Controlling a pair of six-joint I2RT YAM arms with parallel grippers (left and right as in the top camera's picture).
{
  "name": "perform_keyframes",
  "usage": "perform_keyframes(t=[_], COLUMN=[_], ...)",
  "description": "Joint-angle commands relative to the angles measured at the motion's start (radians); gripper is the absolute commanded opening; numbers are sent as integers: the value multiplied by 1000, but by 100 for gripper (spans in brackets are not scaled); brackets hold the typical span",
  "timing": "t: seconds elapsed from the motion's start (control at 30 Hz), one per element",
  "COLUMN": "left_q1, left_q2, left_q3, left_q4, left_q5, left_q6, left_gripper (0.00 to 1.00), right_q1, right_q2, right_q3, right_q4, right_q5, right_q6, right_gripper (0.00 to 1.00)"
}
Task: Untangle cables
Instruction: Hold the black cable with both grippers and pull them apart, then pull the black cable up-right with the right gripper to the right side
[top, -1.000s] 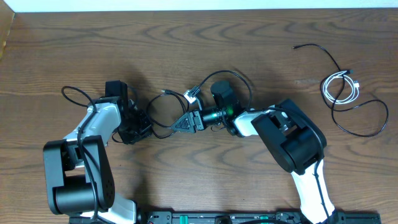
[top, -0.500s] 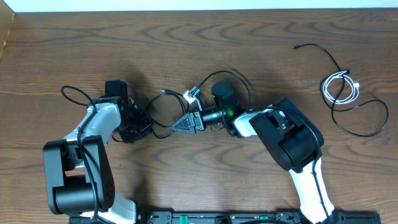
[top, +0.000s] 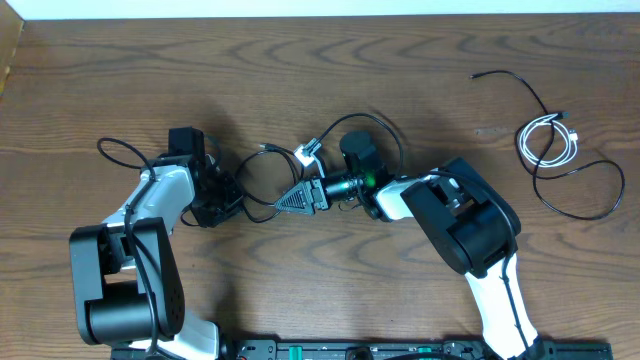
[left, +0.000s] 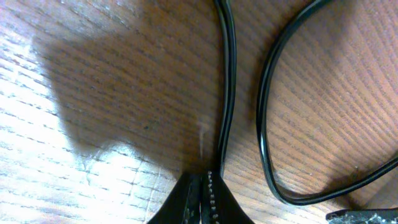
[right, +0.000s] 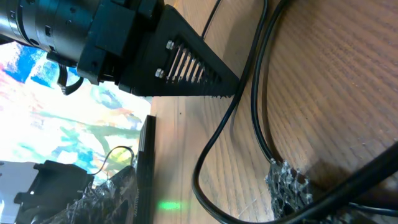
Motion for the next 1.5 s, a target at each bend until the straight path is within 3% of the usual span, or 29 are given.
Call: perform_keyframes(t=[0.0,0.17,0.33,0.47,0.77,0.9,0.93,1.0,1.07,1.2,1.4,1.47], left_q1=[2,2,2,2,2,2,2,3,9,58,172,195], left_q2=[8,8,8,8,8,8,8,8,8,8,8,8], left_q3=[-23,-23,-23,-23,-23,-23,-23,-23,-20,-8,4,4], left_q4=[1,-2,-3,-4,-3,10,17,23,19,19,24,23], left_q5=[-18,-2,58,74,79,175,201,216,236,468,782,809], left_q6=[-6,-10,-9,-8,-8,39,53,60,78,204,296,296], left_gripper=[9,9,9,9,8,8,8,8,8,11,17,17], right_q1=[9,9,14,22,41,41,40,37,27,-8,-68,-85], right_q2=[21,21,21,21,21,21,21,21,17,-10,-136,-188], right_q3=[-13,-12,-11,-11,-10,-10,-10,-10,-10,-10,-10,-10], right_q4=[-5,10,90,158,181,182,181,181,181,186,147,98], right_q5=[15,130,211,271,265,267,267,267,263,198,117,117], right_q6=[9,89,225,338,393,367,345,267,259,258,212,185], right_gripper=[64,62,52,37,37,36,29,1,2,1,1,1])
